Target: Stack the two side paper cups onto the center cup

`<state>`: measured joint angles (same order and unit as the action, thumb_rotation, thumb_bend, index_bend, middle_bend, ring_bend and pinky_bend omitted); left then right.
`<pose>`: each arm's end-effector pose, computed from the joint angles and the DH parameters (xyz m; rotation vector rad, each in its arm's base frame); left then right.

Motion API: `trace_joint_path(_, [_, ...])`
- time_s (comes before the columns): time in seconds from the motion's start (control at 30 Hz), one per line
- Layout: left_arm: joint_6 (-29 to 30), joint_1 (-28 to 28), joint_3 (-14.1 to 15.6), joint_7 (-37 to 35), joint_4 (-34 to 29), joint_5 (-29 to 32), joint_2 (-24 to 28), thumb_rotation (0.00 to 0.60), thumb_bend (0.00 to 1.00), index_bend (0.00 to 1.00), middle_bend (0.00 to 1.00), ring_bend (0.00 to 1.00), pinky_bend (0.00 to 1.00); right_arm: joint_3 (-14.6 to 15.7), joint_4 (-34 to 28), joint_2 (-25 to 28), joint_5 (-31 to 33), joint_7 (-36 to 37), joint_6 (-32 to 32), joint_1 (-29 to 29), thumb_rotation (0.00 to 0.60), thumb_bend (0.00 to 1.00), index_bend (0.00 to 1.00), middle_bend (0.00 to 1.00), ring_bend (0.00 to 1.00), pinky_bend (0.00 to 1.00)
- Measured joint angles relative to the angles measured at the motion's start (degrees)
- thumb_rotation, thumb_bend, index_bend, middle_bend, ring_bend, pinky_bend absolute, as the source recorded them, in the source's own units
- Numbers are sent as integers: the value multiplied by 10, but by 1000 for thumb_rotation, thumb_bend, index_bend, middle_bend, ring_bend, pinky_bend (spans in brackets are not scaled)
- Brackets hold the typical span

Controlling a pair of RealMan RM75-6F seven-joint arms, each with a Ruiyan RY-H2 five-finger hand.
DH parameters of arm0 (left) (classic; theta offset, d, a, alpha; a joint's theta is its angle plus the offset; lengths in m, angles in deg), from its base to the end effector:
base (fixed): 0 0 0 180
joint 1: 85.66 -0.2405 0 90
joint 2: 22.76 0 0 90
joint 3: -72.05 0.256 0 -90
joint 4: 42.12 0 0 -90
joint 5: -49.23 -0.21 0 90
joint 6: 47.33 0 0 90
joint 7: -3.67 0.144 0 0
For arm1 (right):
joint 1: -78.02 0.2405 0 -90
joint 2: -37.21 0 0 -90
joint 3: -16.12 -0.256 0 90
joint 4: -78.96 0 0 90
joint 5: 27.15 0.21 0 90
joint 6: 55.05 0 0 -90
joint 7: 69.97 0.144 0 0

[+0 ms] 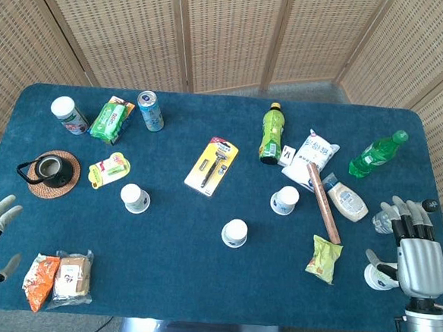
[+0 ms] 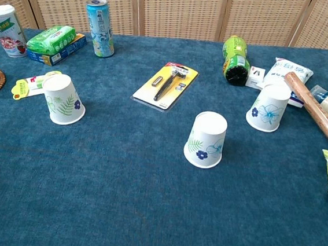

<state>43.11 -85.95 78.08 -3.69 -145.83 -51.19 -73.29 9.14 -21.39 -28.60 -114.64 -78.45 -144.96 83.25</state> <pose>-0.2743 0.1188 0.1931 -1.5259 -1.0114 -0.9904 -0.2656 -0.1931 0.1601 1.3171 -0.7943 1.0372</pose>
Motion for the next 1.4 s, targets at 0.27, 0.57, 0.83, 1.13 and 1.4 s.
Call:
trace_joint_path(0.27, [-7, 5, 0, 8, -5, -5, -2, 600, 432, 0, 0, 0, 0, 5, 1, 4, -1, 10, 3, -3, 600, 189, 143, 7, 0, 121])
trace_joint_path(0.57, [-8, 7, -1, -6, -7, 1, 3, 600, 431, 0, 0, 0, 0, 7, -20, 5, -8, 14, 16, 6, 600, 189, 117, 0, 0, 121])
trace_joint_path(0.83, [-7, 6, -2, -2, -8, 8, 2, 600, 431, 0, 0, 0, 0, 4, -46, 17, -14, 6, 87, 48, 600, 190, 81, 0, 0, 122])
trace_joint_path(1.13, [-11, 8, -10, -11, -9, 31, 4, 600, 431, 0, 0, 0, 0, -18, -52, 10, 23, -24, 224, 144, 600, 219, 86, 0, 0, 121])
trace_joint_path(1.4, [-25, 14, -16, -25, -3, 51, 6, 600, 431, 0, 0, 0, 0, -39, -28, -46, 98, -91, 294, 214, 600, 226, 88, 0, 0, 121])
